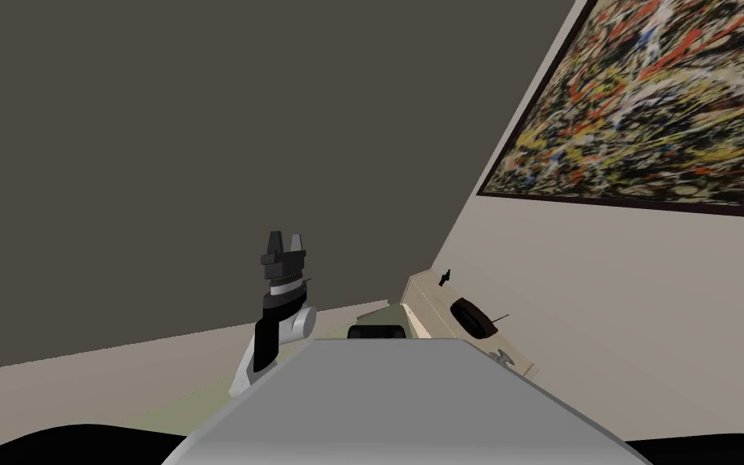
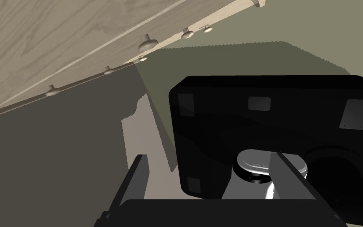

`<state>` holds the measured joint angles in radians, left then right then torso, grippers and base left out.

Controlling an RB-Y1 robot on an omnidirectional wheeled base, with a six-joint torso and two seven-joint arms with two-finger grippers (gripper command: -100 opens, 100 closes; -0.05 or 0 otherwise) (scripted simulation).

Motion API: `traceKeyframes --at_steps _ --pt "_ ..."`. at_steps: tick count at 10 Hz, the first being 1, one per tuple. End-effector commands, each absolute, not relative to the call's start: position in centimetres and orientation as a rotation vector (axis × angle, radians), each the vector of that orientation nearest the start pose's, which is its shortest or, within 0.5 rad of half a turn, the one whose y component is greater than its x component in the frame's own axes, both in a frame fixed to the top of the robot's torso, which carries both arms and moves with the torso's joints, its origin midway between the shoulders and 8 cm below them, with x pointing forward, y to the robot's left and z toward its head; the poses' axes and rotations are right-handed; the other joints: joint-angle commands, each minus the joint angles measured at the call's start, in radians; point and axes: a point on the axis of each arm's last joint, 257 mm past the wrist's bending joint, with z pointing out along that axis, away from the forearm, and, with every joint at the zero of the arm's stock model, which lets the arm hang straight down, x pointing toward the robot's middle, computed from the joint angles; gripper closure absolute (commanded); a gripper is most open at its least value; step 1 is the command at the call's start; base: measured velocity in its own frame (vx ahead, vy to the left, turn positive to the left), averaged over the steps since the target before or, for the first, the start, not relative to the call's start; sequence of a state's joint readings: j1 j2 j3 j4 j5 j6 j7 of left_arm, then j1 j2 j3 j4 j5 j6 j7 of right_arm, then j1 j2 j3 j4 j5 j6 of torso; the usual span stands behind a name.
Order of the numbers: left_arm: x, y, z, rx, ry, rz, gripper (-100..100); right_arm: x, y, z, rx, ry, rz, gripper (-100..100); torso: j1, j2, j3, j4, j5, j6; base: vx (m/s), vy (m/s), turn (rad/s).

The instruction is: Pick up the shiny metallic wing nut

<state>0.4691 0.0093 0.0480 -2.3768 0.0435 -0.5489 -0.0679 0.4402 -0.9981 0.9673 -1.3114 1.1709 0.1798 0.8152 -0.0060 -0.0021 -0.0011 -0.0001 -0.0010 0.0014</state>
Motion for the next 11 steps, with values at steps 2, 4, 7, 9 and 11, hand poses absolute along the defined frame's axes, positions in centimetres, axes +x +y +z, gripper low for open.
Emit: traceKeyframes --at_steps 2,4,7,9,11 --pt "31.0 28.7 8.5 -0.507 0.485 -1.266 0 3.2 -45.3 -57.2 -2.052 2.087 -0.382 -100 -0.002 0.000 0.000 0.000 0.000 -0.001 0.024 -0.103 0.196" --pt "31.0 28.7 8.5 -0.507 0.485 -1.266 0 3.0 -47.1 -56.9 -2.144 2.028 -0.431 -100 0.002 0.001 0.000 0.000 0.000 0.001 0.023 -0.041 0.039" --pt "31.0 28.7 8.5 -0.507 0.486 -1.266 0 2.5 -51.6 -56.1 -2.259 1.991 -0.533 -100 -0.008 0.000 0.000 0.000 -0.002 0.000 0.042 -0.199 0.148" --pt "31.0 28.7 8.5 -0.507 0.486 -1.266 0 2.5 -51.6 -56.1 -2.258 1.992 -0.533 -100 -0.006 -0.001 -0.001 0.000 -0.002 0.001 0.023 -0.105 0.023" --pt "31.0 28.7 8.5 -0.507 0.485 -1.266 0 2.4 -52.5 -56.0 -2.275 1.989 -0.555 -100 -0.002 0.001 0.001 0.000 -0.001 0.001 0.012 -0.102 0.033"
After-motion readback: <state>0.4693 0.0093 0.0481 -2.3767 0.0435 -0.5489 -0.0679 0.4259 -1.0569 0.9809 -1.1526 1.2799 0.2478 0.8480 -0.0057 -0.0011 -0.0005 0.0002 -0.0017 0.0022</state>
